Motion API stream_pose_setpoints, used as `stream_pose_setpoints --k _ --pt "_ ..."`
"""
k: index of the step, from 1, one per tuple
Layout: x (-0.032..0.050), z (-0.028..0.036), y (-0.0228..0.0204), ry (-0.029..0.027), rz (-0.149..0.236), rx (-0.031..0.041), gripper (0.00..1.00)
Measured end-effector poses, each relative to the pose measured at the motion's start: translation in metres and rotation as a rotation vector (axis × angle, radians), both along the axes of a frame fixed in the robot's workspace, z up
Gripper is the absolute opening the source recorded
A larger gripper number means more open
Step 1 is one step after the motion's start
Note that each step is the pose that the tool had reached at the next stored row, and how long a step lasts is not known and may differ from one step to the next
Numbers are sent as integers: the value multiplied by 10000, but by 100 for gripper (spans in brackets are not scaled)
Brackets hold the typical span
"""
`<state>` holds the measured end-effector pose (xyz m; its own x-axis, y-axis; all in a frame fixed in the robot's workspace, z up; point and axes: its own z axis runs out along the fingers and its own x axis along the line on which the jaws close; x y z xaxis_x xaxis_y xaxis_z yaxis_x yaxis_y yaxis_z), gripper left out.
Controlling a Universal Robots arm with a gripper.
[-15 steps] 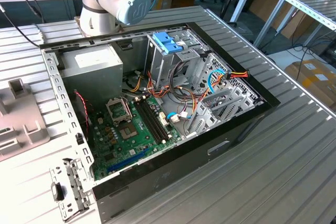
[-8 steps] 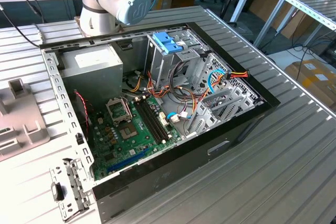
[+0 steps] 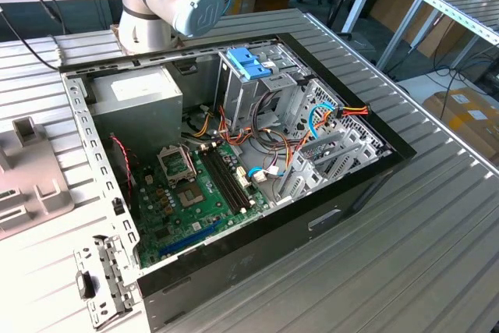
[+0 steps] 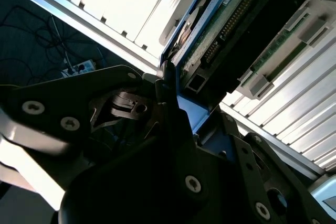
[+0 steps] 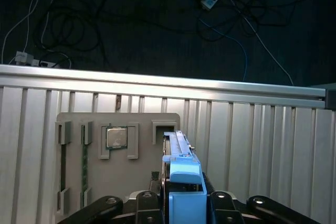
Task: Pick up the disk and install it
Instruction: 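Pick up the disk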
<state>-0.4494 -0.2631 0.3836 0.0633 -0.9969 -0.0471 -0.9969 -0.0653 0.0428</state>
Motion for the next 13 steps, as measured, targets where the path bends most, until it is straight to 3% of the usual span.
stream_pose_setpoints --k 13 --pt "0 131 0 1 0 0 37"
